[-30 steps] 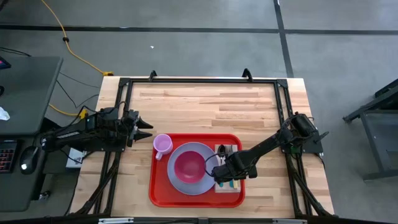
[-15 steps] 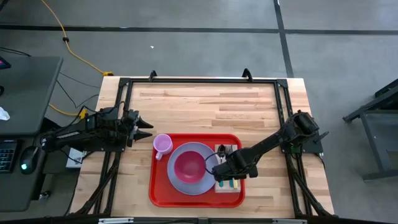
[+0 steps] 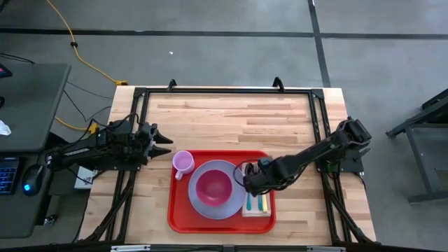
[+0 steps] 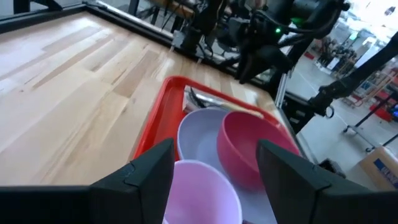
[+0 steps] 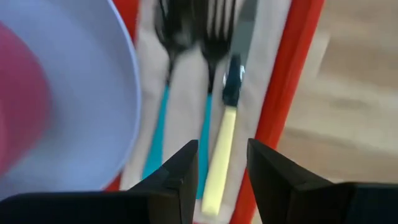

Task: Set up tray
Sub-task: Return to Home Position

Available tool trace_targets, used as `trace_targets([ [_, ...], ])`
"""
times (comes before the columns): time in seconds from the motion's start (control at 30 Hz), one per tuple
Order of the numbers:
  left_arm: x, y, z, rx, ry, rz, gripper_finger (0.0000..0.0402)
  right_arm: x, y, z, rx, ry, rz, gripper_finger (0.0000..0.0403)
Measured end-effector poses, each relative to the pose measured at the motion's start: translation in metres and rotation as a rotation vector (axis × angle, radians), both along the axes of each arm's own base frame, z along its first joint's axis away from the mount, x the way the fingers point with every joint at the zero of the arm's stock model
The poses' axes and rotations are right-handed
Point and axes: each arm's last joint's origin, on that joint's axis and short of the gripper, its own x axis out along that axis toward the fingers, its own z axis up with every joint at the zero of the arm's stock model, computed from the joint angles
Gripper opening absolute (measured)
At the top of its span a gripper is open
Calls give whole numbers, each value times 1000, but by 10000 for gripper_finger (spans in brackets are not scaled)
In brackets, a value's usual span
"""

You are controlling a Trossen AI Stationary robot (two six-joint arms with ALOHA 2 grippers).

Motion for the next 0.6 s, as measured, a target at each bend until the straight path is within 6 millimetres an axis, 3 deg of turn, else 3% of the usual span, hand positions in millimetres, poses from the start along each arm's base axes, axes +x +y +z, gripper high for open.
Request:
trace_targets([
  [0.6,0,0,3,-144,-17,27,255,-40,-58,62,-284,-65,51,113],
])
